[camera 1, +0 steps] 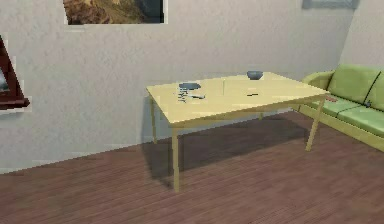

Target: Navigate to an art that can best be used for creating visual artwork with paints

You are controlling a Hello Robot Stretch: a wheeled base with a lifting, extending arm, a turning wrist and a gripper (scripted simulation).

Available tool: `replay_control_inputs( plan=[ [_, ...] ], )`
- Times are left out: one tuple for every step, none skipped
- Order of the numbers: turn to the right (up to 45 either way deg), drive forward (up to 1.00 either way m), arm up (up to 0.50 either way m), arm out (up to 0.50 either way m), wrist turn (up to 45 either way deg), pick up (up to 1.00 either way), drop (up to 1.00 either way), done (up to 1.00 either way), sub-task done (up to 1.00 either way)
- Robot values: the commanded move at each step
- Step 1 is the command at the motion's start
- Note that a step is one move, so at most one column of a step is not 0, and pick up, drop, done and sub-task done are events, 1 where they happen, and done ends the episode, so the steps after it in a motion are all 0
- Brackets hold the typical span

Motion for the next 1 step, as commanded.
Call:
replay_control_inputs(
  plan=[
    [45.0, 0.00, 0.00, 0.00, 0.0, 0.00, 0.00, 0.00, 0.00]
  ],
)
